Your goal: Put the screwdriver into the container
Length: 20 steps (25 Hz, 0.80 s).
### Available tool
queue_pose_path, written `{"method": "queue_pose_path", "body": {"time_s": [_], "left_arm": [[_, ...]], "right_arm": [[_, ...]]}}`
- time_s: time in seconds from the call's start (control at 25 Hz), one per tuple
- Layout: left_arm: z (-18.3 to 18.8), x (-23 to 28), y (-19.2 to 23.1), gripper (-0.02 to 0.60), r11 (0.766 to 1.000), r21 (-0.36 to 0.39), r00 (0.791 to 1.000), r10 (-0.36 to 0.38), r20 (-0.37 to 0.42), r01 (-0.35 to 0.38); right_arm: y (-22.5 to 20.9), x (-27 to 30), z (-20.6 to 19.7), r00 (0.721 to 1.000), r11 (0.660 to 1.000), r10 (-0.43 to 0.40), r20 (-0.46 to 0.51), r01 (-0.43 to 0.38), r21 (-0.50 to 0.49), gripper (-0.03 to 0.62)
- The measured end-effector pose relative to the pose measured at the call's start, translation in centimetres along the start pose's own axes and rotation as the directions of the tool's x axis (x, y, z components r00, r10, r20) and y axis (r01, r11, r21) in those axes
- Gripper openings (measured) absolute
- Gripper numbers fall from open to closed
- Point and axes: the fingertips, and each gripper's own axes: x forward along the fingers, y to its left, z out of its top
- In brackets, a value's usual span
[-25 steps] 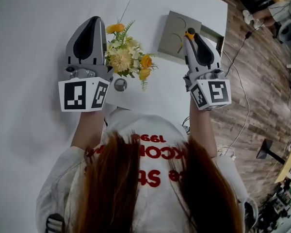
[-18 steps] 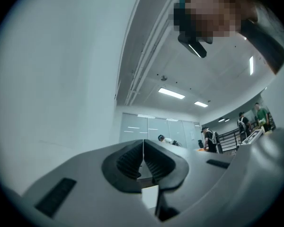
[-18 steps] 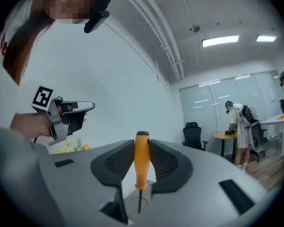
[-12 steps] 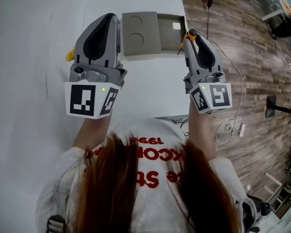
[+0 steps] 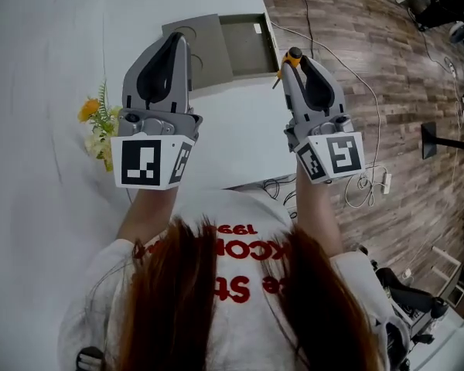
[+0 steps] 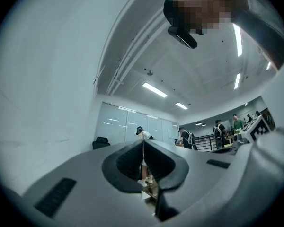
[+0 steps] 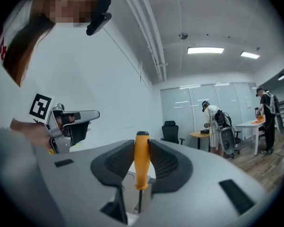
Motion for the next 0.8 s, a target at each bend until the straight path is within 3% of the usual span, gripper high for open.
{"method": "queue_pose_path", "body": {"time_s": [0.8], "left_arm": [[-6.1,1.1,-1.6,0.012,1.000,-0.014,0.994,-0.017,-0.106,0.015]], "right_arm": [[-2.5,2.0,-5.9,0.995,0.998,0.033,-0.097,-0.027,0.065,0.106]]}}
